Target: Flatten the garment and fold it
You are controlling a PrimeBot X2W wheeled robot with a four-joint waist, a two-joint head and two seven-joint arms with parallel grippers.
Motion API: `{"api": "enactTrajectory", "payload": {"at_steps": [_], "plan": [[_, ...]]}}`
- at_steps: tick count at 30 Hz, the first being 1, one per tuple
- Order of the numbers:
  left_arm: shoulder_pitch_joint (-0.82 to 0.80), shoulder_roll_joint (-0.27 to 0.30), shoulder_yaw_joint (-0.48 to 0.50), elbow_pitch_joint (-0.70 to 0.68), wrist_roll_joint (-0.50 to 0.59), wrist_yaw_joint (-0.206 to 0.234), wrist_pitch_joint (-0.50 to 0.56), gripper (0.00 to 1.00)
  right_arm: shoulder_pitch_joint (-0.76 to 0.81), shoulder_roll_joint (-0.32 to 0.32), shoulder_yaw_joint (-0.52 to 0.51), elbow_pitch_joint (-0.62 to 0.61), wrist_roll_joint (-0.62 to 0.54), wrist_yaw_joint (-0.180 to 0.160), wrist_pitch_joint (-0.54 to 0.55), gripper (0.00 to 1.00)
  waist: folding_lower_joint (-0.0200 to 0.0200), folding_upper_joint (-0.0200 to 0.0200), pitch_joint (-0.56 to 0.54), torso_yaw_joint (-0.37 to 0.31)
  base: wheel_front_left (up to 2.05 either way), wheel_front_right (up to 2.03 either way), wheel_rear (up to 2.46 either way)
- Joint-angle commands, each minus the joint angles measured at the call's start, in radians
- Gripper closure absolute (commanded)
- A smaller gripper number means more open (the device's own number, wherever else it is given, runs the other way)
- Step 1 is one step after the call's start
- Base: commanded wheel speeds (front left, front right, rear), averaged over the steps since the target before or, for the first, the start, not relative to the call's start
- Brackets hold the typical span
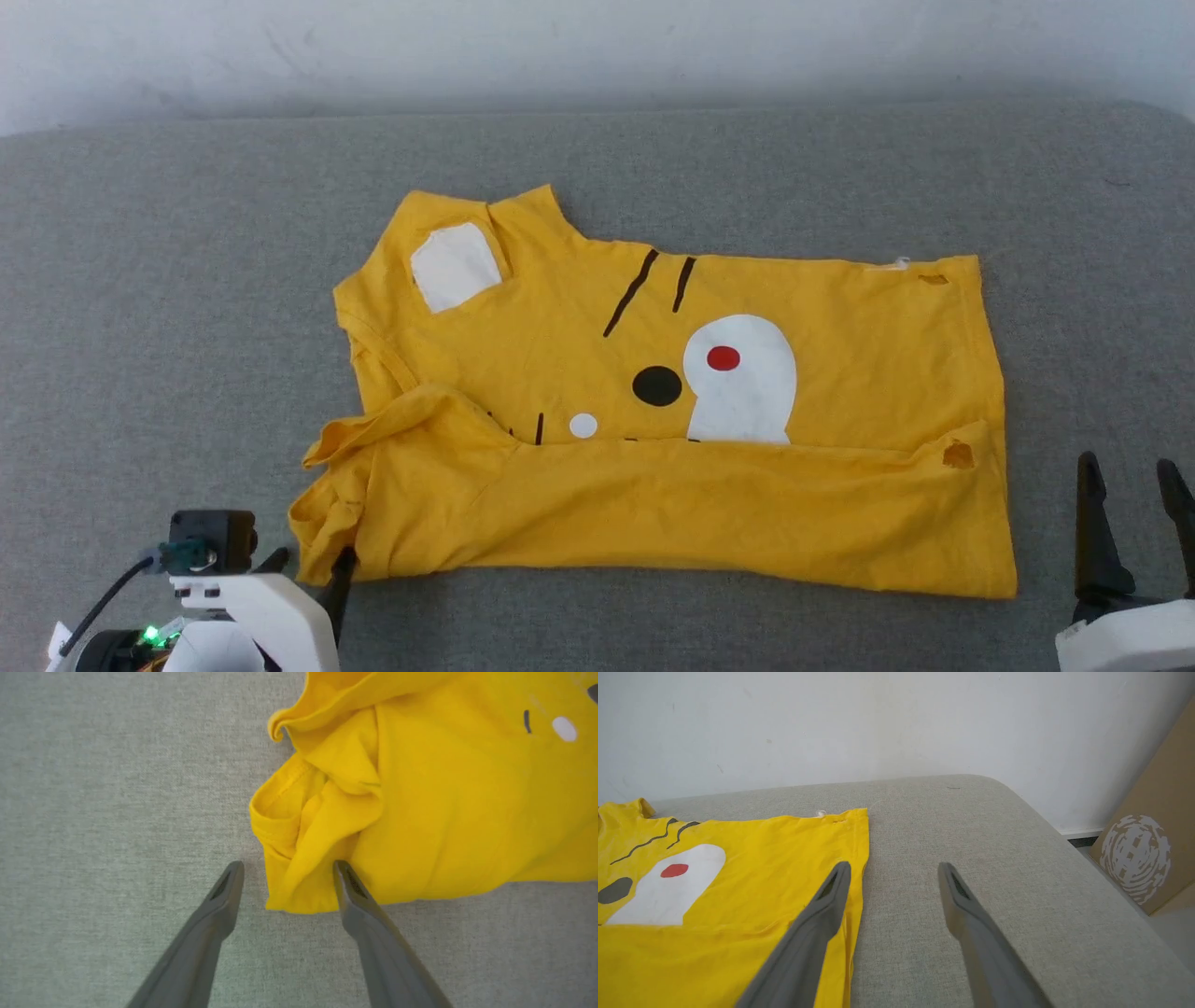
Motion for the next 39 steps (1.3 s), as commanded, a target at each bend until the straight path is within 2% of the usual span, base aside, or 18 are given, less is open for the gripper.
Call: {"api": "enactTrajectory", "payload": {"at_steps": [1, 3, 4, 5, 6, 11, 15, 22, 26, 37, 39], "plan": [[-0.021, -0.006, 0.002, -0.001, -0.018, 0.002, 0.012, 0.00, -0.020, 0.002, -0.002, -0.003, -0.007, -0.001, 0.001, 0.00, -0.0001, -0.0002, 0.018, -0.010, 0.00, 0.00, 0.00], [-0.024, -0.020, -0.006, 0.002, -0.052, -0.009, 0.044, 0.00, -0.023, 0.002, -0.001, -0.004, -0.010, -0.001, 0.004, 0.00, -0.0001, -0.0002, 0.022, -0.012, 0.00, 0.00, 0.00], [-0.023, -0.027, -0.010, 0.003, -0.071, -0.015, 0.061, 0.30, -0.026, 0.002, 0.002, -0.004, -0.014, -0.001, 0.008, 0.00, -0.0001, -0.0002, 0.024, -0.013, 0.00, 0.00, 0.00], [-0.024, -0.030, -0.012, 0.004, -0.080, -0.018, 0.071, 0.95, -0.030, 0.002, 0.006, -0.006, -0.019, -0.001, 0.012, 0.00, -0.0001, -0.0002, 0.024, -0.014, 0.00, 0.00, 0.00], [-0.025, -0.030, -0.013, 0.004, -0.083, -0.019, 0.076, 1.00, -0.035, 0.002, 0.011, -0.008, -0.024, -0.001, 0.016, 0.00, -0.0001, -0.0002, 0.024, -0.014, 0.00, 0.00, 0.00], [-0.020, -0.050, 0.010, -0.001, -0.096, -0.004, 0.039, 1.00, -0.063, 0.002, 0.033, -0.034, -0.057, -0.001, 0.053, 0.00, -0.0001, -0.0002, 0.013, -0.015, 0.00, 0.00, 0.00], [0.001, -0.058, 0.038, -0.022, -0.105, 0.012, -0.001, 1.00, -0.079, 0.002, 0.047, -0.064, -0.046, -0.001, 0.129, 0.00, -0.0001, -0.0002, 0.005, -0.015, 0.00, 0.00, 0.00], [0.025, -0.061, 0.044, -0.062, -0.103, 0.023, -0.022, 1.00, -0.020, 0.002, 0.076, -0.047, -0.004, -0.001, 0.453, 0.00, -0.0001, -0.0002, 0.005, -0.002, 0.00, 0.00, 0.00], [0.024, -0.064, 0.038, -0.070, -0.101, 0.023, -0.025, 1.00, 0.003, 0.002, 0.081, -0.046, 0.016, -0.001, 0.531, 0.00, -0.0001, -0.0002, 0.011, 0.002, 0.00, 0.00, 0.00], [0.005, -0.066, 0.037, -0.072, -0.108, 0.017, -0.032, 1.00, -0.001, 0.002, 0.083, 0.049, 0.081, -0.001, 0.617, 0.00, -0.0001, -0.0002, 0.027, 0.007, 0.00, 0.00, 0.00], [-0.001, -0.066, 0.040, -0.071, -0.110, 0.016, -0.033, 1.00, -0.006, 0.002, 0.090, 0.059, 0.099, -0.001, 0.632, 0.66, -0.0001, -0.0002, 0.028, 0.007, 0.00, 0.00, 0.00]]}}
